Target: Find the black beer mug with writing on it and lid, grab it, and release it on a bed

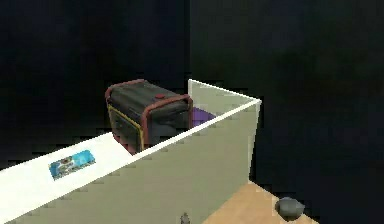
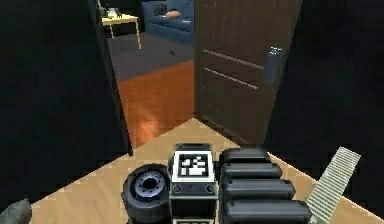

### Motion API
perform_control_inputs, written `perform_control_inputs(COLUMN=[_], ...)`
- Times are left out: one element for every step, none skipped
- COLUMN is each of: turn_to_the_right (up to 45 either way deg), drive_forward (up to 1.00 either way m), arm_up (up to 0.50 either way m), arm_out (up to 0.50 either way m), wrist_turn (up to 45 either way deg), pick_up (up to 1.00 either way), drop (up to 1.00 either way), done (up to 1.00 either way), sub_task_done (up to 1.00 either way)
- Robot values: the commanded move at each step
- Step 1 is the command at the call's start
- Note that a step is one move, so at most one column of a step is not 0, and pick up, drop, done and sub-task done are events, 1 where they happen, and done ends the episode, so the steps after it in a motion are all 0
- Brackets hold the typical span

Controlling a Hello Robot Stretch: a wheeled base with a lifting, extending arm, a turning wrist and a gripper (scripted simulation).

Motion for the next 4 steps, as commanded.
perform_control_inputs(turn_to_the_right=[0.0,-45.0,-45.0,-45.0], drive_forward=[0.55,0.00,0.00,0.00], arm_up=[0.00,0.00,0.00,0.00], arm_out=[0.00,0.00,0.00,0.00], wrist_turn=[0.0,0.0,0.0,0.0], pick_up=[0.00,0.00,0.00,0.00], drop=[0.00,0.00,0.00,0.00], done=[0.00,0.00,0.00,0.00], sub_task_done=[0.00,0.00,0.00,0.00])
